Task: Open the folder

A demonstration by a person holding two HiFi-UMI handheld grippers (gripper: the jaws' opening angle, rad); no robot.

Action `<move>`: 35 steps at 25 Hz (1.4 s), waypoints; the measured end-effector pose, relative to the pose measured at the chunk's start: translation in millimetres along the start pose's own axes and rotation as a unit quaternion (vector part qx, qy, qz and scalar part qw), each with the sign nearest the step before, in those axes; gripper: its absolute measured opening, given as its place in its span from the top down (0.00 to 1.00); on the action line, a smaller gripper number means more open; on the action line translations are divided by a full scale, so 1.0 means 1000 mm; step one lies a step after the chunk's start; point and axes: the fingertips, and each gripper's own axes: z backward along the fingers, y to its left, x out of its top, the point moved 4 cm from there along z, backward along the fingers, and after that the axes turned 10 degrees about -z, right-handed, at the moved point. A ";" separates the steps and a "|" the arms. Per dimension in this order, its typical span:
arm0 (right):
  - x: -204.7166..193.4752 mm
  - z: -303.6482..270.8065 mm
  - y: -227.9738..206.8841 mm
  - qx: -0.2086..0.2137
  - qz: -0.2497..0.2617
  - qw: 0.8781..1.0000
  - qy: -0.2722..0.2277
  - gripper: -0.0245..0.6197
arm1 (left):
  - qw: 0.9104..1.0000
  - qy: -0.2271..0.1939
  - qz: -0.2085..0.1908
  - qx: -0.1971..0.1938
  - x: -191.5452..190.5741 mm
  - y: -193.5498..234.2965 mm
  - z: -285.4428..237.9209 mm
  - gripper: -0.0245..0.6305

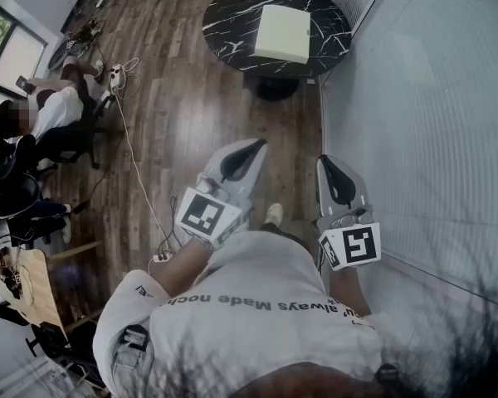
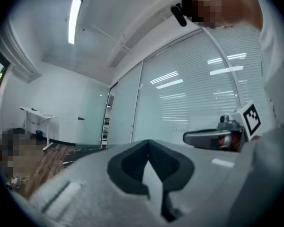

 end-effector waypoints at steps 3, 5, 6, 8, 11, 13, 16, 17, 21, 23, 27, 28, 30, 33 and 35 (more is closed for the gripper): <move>0.001 0.002 -0.010 0.001 -0.002 1.000 -0.002 0.96 | 1.000 -0.002 0.004 -0.001 0.000 -0.005 -0.010 0.96; 0.001 0.004 -0.020 0.001 -0.003 1.000 -0.004 0.96 | 1.000 -0.002 0.002 -0.004 0.000 -0.010 -0.020 0.96; 0.001 0.005 -0.026 0.001 -0.002 1.000 -0.005 0.96 | 1.000 -0.003 0.000 -0.005 0.000 -0.013 -0.026 0.96; 0.001 0.008 -0.040 -0.001 0.000 1.000 -0.007 0.96 | 1.000 -0.004 -0.003 -0.005 0.000 -0.019 -0.039 0.96; 0.003 0.011 -0.062 -0.005 0.000 1.000 -0.015 0.96 | 1.000 0.000 -0.004 -0.003 -0.002 -0.026 -0.058 0.96; 0.004 0.013 -0.074 -0.001 -0.002 1.000 -0.018 0.95 | 1.000 0.005 -0.002 0.000 -0.004 -0.032 -0.069 0.96; 0.003 0.016 -0.089 0.005 -0.003 1.000 -0.015 0.95 | 1.000 0.004 0.000 0.006 -0.005 -0.038 -0.084 0.96; 0.002 0.016 -0.093 0.006 -0.007 1.000 -0.013 0.95 | 1.000 0.005 0.000 0.009 -0.005 -0.039 -0.088 0.96; 0.001 0.011 -0.113 0.009 -0.017 1.000 -0.007 0.96 | 1.000 0.010 -0.003 0.019 -0.006 -0.035 -0.103 0.96; 0.002 0.004 -0.123 0.009 -0.013 1.000 -0.005 0.96 | 1.000 0.012 -0.003 0.021 -0.007 -0.031 -0.112 0.96; 0.004 -0.019 -0.133 0.010 0.001 1.000 -0.001 0.96 | 1.000 0.015 0.001 0.027 -0.009 -0.014 -0.128 0.96; 0.005 -0.026 -0.135 0.011 0.000 1.000 -0.001 0.96 | 1.000 0.014 0.001 0.027 -0.010 -0.008 -0.131 0.96; 0.005 -0.041 -0.138 0.014 -0.002 1.000 -0.002 0.96 | 1.000 0.013 0.002 0.028 -0.013 0.005 -0.139 0.96; 0.006 -0.068 -0.144 0.013 0.000 1.000 0.001 0.96 | 1.000 0.008 0.001 0.026 -0.017 0.030 -0.151 0.96; 0.008 -0.089 -0.148 0.012 0.004 1.000 0.003 0.96 | 1.000 0.005 0.002 0.026 -0.020 0.051 -0.160 0.96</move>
